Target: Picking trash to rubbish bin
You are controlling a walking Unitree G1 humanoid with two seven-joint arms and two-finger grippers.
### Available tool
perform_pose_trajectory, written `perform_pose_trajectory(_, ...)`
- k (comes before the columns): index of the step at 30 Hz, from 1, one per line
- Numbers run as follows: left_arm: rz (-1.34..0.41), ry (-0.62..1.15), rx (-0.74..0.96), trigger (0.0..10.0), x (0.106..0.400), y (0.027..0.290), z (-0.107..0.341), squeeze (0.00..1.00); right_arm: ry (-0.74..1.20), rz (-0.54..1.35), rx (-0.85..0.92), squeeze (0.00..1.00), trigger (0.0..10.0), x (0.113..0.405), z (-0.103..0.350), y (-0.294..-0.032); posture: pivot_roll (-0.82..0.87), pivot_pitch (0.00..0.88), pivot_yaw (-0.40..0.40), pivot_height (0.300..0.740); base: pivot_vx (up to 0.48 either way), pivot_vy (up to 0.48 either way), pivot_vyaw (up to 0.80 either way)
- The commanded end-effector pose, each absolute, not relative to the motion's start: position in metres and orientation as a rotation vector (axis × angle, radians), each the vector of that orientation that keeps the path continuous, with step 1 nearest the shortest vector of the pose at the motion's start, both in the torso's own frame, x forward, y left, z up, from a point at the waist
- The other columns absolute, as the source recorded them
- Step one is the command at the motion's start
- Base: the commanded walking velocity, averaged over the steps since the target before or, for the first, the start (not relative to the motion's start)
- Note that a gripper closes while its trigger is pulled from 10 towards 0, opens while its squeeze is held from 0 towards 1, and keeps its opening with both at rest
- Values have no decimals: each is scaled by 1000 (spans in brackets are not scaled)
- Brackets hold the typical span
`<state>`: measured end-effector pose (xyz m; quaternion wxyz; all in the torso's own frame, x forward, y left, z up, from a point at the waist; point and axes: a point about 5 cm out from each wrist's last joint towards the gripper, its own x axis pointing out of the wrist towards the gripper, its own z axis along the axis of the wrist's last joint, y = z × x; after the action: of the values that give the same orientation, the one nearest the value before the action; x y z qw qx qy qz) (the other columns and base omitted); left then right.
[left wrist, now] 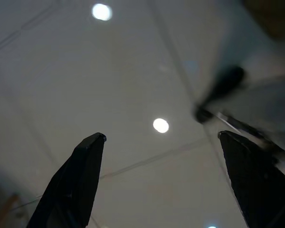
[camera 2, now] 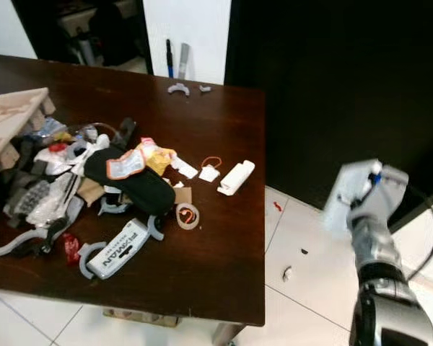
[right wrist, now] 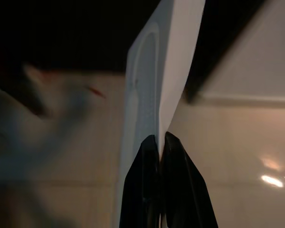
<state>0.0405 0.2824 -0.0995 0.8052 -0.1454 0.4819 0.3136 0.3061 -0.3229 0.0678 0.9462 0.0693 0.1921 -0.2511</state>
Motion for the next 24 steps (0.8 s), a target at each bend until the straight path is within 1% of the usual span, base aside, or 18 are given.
perform_pose_trajectory(1, 830, 1005, -278, 10000, 20, 305, -92, 0, 481, -578, 41, 0, 10000, 286, 49, -333, 197, 138, -112, 740, 0, 0, 0)
perform_pose_trajectory(3, 978, 913, -230, 10000, 14, 334, -77, 0, 579, -591, -54, 0, 10000, 266, 28, -334, 209, 143, -121, 740, 0, 0, 0)
perform_pose_trajectory(5, 1157, 758, -141, 10000, 8, 378, -48, 0, 701, -583, -85, 0, 10000, 241, 3, -331, 209, 143, -121, 740, 0, 0, 0)
perform_pose_trajectory(6, 1157, 758, -141, 10000, 8, 378, -48, 0, 701, -583, -85, 0, 10000, 241, 3, -331, 209, 143, -121, 740, 0, 0, 0)
perform_pose_trajectory(7, 1235, 670, -102, 10000, 5, 398, -31, 0, 755, -574, -102, 0, 10000, 230, -8, -328, 223, 147, -127, 740, 0, 0, 0)
perform_pose_trajectory(8, 1235, 670, -102, 10000, 5, 398, -31, 0, 755, -574, -102, 0, 10000, 230, -8, -328, 223, 147, -127, 740, 0, 0, 0)
perform_pose_trajectory(10, 1357, 501, -5, 10000, 2, 431, 4, 0, 838, -542, -127, 0, 10000, 212, -25, -321, 223, 147, -127, 740, 0, 0, 0)
perform_pose_trajectory(12, 1468, 262, 139, 10000, 5, 469, 59, 0, 917, -483, -163, 0, 10000, 197, -41, -309, 235, 149, -129, 740, 0, 0, 0)
perform_pose_trajectory(13, 1489, 164, 186, 10000, 9, 480, 81, 0, 943, -454, -180, 0, 10000, 192, -46, -305, 235, 149, -129, 740, 0, 0, 0)
perform_pose_trajectory(14, 1489, 164, 186, 10000, 9, 480, 81, 0, 943, -454, -180, 0, 10000, 192, -46, -305, 235, 149, -129, 740, 0, 0, 0)
perform_pose_trajectory(16, 1414, -108, 302, 10000, 39, 497, 144, 0, 990, -393, -211, 0, 10000, 184, -55, -296, 238, 149, -130, 740, 0, 0, 0)
perform_pose_trajectory(17, 1414, -108, 302, 10000, 39, 497, 144, 0, 990, -393, -211, 0, 10000, 184, -55, -296, 238, 149, -130, 740, 0, 0, 0)
perform_pose_trajectory(18, 1339, -219, 350, 10000, 57, 497, 171, 0, 1007, -370, -229, 0, 10000, 181, -58, -292, 238, 149, -130, 740, 0, 0, 0)
perform_pose_trajectory(20, 1036, -424, 401, 10000, 117, 481, 224, 0, 1045, -310, -266, 0, 10000, 174, -65, -284, 238, 145, -122, 740, 0, 0, 0)
perform_pose_trajectory(21, 1036, -424, 401, 10000, 117, 481, 224, 0, 1045, -310, -266, 0, 10000, 174, -65, -284, 238, 145, -122, 740, 0, 0, 0)
perform_pose_trajectory(22, 927, -476, 419, 10000, 136, 471, 239, 0, 1056, -293, -272, 0, 10000, 171, -67, -282, 238, 145, -122, 740, 0, 0, 0)
perform_pose_trajectory(23, 627, -570, 377, 10000, 184, 433, 264, 0, 1070, -260, -288, 0, 10000, 169, -70, -277, 230, 143, -114, 740, 0, 0, 0)
perform_pose_trajectory(24, 627, -570, 377, 10000, 184, 433, 264, 0, 1070, -260, -288, 0, 10000, 169, -70, -277, 230, 143, -114, 740, 0, 0, 0)
